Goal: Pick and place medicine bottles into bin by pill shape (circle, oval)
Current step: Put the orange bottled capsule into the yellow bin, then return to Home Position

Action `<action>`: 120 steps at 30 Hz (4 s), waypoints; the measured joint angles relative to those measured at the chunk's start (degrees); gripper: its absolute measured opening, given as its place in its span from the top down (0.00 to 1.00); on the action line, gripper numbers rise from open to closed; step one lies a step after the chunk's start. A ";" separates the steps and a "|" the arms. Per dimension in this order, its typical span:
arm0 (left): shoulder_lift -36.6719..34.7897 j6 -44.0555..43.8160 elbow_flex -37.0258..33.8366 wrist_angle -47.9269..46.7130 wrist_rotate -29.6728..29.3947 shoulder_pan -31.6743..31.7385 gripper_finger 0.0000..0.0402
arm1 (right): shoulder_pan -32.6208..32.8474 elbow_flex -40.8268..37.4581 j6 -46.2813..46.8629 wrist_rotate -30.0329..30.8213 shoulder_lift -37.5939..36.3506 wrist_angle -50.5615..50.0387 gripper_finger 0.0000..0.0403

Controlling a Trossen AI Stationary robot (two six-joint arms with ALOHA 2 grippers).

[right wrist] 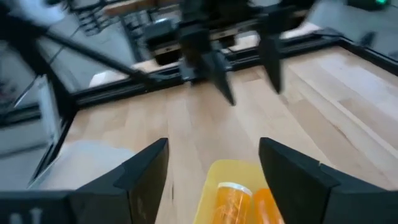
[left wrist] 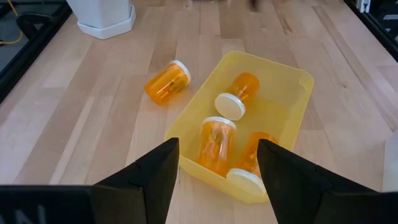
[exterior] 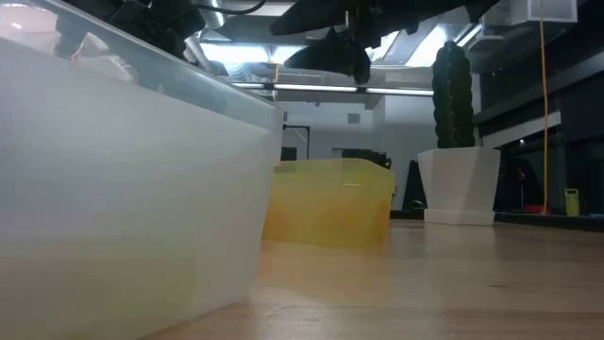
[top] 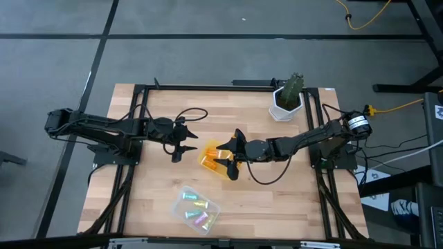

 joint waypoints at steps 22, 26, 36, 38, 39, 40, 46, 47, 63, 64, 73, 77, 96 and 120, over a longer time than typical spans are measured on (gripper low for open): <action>-0.01 0.00 0.00 0.00 0.00 -0.01 0.47 | -5.96 0.09 31.81 13.67 -0.02 -35.25 0.37; 0.00 0.00 0.00 0.00 -0.01 0.01 0.47 | -7.39 0.09 33.82 12.37 0.21 -38.38 0.37; -0.02 0.02 0.00 0.04 -0.01 -0.01 0.47 | -10.40 0.02 31.16 6.98 2.99 -39.53 0.37; 0.00 0.02 0.00 0.04 -0.01 0.01 0.47 | -11.26 0.02 31.08 6.67 3.70 -39.51 0.37; 0.00 0.02 0.00 0.04 -0.01 -0.01 0.47 | -11.71 0.02 30.76 5.99 3.98 -39.66 0.37; -0.01 0.01 0.00 0.03 0.01 -0.01 0.47 | -12.09 0.02 29.85 5.03 4.32 -39.72 0.37; 0.00 0.01 0.00 0.02 0.00 -0.01 0.47 | -14.09 0.02 28.68 3.62 6.11 -39.35 0.37; 0.00 0.02 0.00 0.04 0.01 0.00 0.47 | -14.48 0.02 28.30 3.01 6.40 -39.29 0.37; 0.00 0.02 0.00 0.02 -0.01 -0.01 0.47 | -18.23 0.00 28.37 0.23 9.53 -38.69 0.42; -0.02 0.00 0.00 0.02 -0.01 0.01 0.47 | -18.22 0.00 28.37 0.86 9.53 -38.64 0.44; -0.02 0.01 0.00 0.02 -0.01 0.01 0.47 | -17.91 0.00 28.31 3.09 9.53 -38.57 0.59; 0.00 0.01 0.00 0.02 0.00 0.01 0.47 | -17.15 0.00 26.85 6.36 9.47 -37.06 0.58; 0.00 0.02 0.00 0.00 -0.01 -0.01 0.47 | -8.93 0.04 13.52 8.55 1.04 -17.58 0.58; 0.00 0.02 0.00 0.02 -0.01 -0.01 0.47 | -3.61 0.07 8.65 -4.25 0.48 -10.81 0.45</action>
